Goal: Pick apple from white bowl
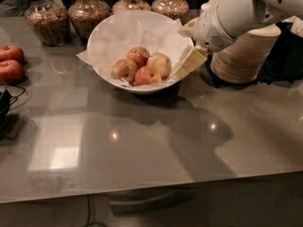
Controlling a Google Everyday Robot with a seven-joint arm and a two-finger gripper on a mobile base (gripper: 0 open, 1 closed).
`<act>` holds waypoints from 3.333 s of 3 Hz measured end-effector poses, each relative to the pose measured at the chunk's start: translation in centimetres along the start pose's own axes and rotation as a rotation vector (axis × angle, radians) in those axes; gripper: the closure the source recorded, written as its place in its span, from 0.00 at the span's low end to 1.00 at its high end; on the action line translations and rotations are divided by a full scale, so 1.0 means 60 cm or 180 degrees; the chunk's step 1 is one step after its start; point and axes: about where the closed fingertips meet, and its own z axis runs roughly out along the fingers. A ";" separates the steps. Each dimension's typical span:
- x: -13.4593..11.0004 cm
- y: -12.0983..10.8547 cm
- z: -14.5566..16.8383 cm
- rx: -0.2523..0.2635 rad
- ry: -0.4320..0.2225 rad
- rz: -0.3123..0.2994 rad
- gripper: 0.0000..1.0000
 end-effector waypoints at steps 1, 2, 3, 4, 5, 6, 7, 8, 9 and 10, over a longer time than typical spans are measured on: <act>0.011 -0.011 0.030 -0.0023 0.0225 -0.0058 0.16; 0.002 -0.029 0.035 0.0000 0.0306 -0.0135 0.17; -0.034 -0.047 0.015 0.0048 0.0239 -0.0260 0.17; -0.065 -0.065 -0.008 0.0129 0.0206 -0.0375 0.21; -0.078 -0.074 -0.019 0.0179 0.0190 -0.0426 0.30; -0.078 -0.074 -0.018 0.0179 0.0190 -0.0426 0.33; -0.076 -0.076 -0.014 0.0186 0.0170 -0.0418 0.35; -0.063 -0.075 0.004 0.0153 0.0148 -0.0372 0.34; -0.044 -0.074 0.029 0.0073 0.0124 -0.0280 0.34; -0.031 -0.069 0.054 -0.0008 0.0119 -0.0222 0.34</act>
Offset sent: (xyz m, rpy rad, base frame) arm 0.0373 0.0076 -0.0001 -0.1420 -0.0283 -0.0027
